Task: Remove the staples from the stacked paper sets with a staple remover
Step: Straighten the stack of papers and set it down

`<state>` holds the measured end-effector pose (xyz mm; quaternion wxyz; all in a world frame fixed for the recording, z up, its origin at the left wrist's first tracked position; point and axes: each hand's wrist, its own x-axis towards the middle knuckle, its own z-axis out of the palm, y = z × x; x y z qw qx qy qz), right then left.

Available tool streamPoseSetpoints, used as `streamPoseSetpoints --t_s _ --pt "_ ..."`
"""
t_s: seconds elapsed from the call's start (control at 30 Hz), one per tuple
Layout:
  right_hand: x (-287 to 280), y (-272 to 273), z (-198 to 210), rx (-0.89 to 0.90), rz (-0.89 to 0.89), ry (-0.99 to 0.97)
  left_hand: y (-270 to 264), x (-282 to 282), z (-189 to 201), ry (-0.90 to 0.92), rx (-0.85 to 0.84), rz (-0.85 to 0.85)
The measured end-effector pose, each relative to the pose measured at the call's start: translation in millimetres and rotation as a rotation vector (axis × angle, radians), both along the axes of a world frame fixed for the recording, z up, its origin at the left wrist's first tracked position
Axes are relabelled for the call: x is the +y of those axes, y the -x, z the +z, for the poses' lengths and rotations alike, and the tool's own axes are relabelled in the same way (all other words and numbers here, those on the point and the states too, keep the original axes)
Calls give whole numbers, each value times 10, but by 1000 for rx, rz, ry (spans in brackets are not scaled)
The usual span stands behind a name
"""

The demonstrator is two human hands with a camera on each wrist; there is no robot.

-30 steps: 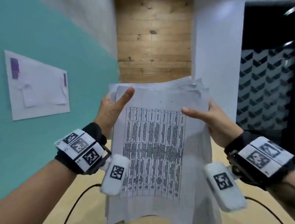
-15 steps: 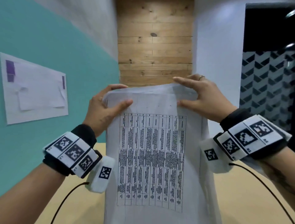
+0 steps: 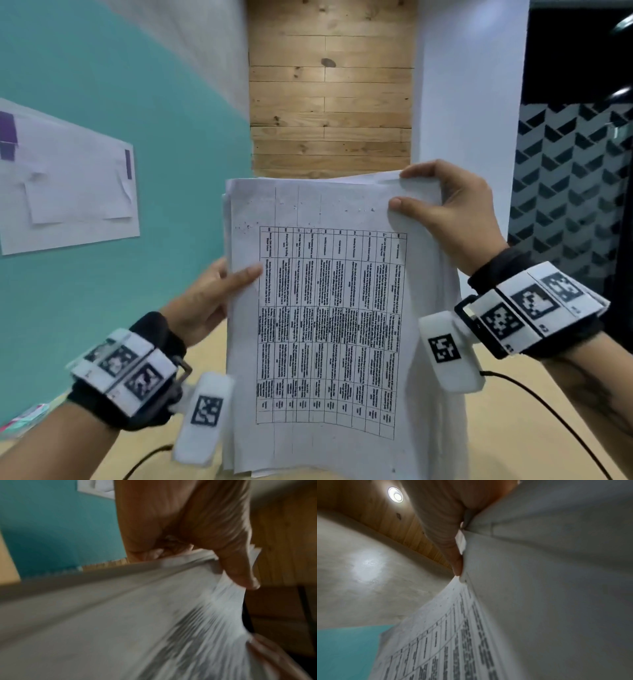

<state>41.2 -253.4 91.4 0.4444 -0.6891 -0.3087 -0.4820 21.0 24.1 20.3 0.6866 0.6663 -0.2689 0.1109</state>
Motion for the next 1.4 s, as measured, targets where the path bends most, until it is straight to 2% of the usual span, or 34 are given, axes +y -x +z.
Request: streamPoseSetpoints --t_s 0.07,0.17,0.23,0.3,0.4,0.43,0.5,0.6,0.77,0.83,0.9,1.0,1.07,1.17,1.23,1.33,1.4 --pt "16 3 15 2 -81 21 0 -50 -96 -40 21 15" --pt "37 50 13 101 -181 59 -35 -98 -36 -6 -3 48" --pt "-10 72 -56 170 -158 16 -42 -111 -31 30 -8 52" --pt "-84 110 -187 283 21 -109 -44 -95 -123 38 11 58" --pt "-256 114 -617 593 453 -241 -37 -53 -336 3 77 43" --pt "-290 116 -797 727 549 -215 -34 -50 -399 -4 99 21" --pt "-323 91 -1135 886 579 -80 -37 -82 -479 -11 132 -5" --pt "-250 51 -1337 813 426 -103 -85 -176 -487 -45 72 90" --pt "-67 72 -1042 554 216 -218 26 -411 -278 -2 -109 353" --pt "-9 192 -967 437 138 -186 123 -476 -234 11 -169 434" --pt "22 335 -1047 422 95 -128 219 -517 -290 -17 -183 466" --pt "28 487 -1280 525 108 -69 343 -572 -476 -97 -114 412" --pt "-43 490 -1306 576 130 -111 359 -525 -509 -83 -39 299" --pt "-190 470 -1248 685 319 -287 334 -344 -537 -5 73 133" --pt "-209 495 -1303 860 488 -395 348 -276 -665 30 153 62" --pt "-88 559 -1452 1105 631 -455 323 -295 -898 0 213 83" --pt "-27 557 -1526 1093 590 -463 265 -334 -977 9 231 107"
